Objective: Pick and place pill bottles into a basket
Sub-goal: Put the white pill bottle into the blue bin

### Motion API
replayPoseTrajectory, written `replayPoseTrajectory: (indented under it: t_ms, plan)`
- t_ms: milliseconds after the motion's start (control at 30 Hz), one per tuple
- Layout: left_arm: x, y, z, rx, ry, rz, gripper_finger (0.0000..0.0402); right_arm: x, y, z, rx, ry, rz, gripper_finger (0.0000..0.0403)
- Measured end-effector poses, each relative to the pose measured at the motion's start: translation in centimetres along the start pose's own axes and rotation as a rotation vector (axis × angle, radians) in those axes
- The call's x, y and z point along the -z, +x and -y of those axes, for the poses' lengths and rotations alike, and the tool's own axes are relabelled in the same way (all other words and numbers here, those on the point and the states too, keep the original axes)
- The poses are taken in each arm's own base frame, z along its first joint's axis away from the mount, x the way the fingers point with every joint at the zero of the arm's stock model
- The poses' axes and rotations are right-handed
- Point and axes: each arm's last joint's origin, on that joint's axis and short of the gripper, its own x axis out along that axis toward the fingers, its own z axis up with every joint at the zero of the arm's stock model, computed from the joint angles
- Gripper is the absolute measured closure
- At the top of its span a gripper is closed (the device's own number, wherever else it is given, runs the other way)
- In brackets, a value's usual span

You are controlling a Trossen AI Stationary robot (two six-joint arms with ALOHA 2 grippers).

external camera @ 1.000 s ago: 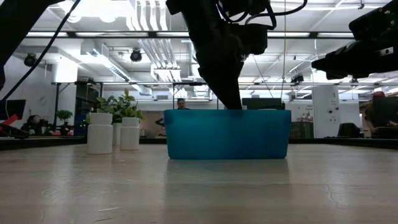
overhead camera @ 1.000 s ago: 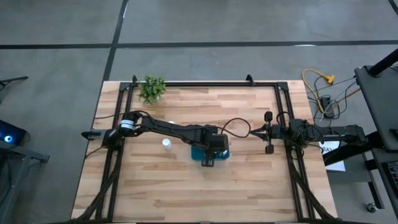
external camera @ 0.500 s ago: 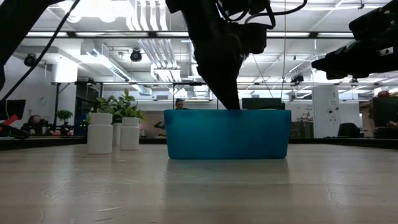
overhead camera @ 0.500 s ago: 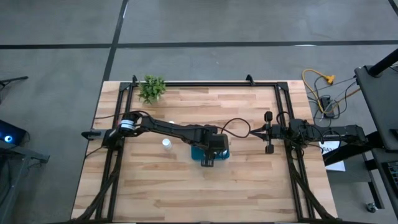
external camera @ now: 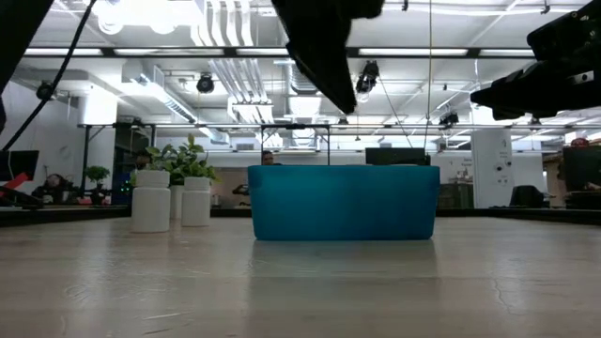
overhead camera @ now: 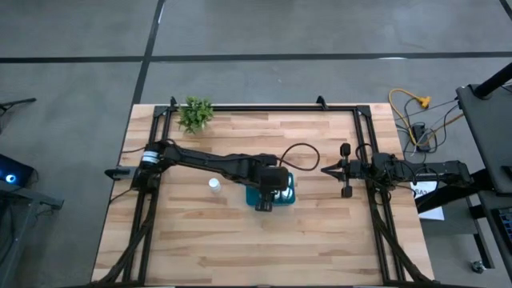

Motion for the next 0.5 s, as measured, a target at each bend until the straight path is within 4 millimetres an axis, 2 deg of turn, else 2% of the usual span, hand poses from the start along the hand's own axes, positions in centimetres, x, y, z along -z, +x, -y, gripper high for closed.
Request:
replayPoseTrajectory:
  t_ms: [200, 367, 500]
  plan:
    - [1.5, -2.5, -0.3, -0.013, -0.034, -0.108, 0.021, 0.0, 0.0, 0.0, 0.0, 0.0, 0.001, 0.0394]
    - [3.3, -3.7, -0.4, 0.005, -0.048, -0.199, 0.021, 0.0, 0.0, 0.0, 0.001, 0.0, 0.0, 0.0394]
    - [5.0, -5.0, -0.6, 0.012, -0.093, -0.165, 0.021, 0.0, 0.0, 0.0, 0.002, 0.0, 0.002, 0.0394]
